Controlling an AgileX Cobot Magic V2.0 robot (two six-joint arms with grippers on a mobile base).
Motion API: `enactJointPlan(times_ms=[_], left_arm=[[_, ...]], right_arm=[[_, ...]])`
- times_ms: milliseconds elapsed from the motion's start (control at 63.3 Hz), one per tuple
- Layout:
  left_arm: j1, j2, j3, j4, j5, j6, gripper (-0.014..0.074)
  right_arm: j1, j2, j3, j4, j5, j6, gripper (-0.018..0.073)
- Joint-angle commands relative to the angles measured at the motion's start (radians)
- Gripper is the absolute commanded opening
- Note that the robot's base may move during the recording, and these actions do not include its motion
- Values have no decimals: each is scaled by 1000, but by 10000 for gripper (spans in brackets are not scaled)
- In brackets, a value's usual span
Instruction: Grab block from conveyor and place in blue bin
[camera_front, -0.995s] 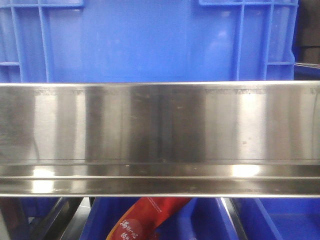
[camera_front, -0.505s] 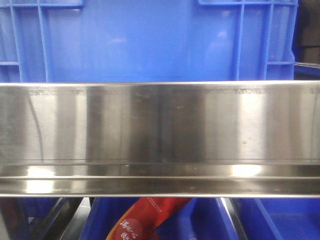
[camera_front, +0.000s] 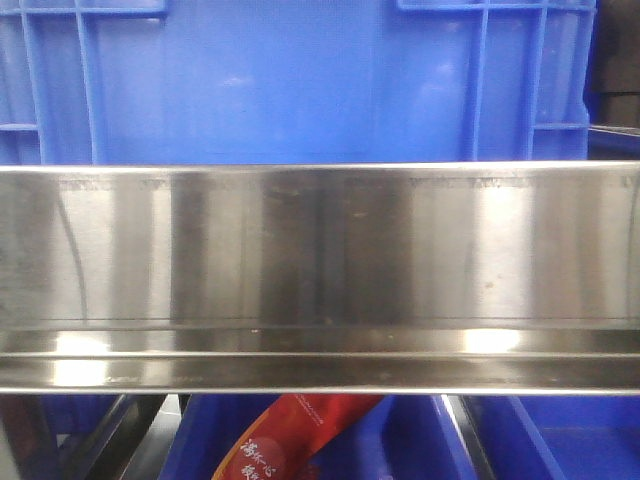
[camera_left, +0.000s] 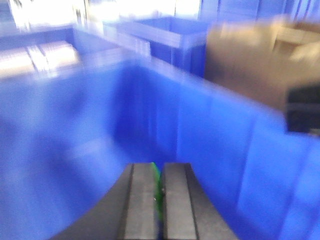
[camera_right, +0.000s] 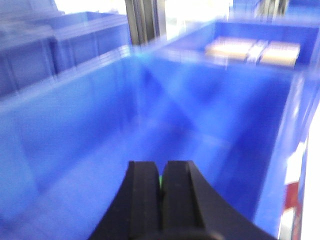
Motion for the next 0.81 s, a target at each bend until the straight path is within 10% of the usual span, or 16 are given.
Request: enactJointPlan(times_ms=[0,395,790], left_arm=[[-1,-12,-9,31,-18,1,-111],[21,-164,47,48,-27,-9,-111],[144,-636,532,-21,-63,-9,-111]], right_arm=[[2,-16,-9,-1,-28,-5,-162],[-2,-168,8,-83,-7,-5,-162],[-81,-570,358,-172,51,10,-162]])
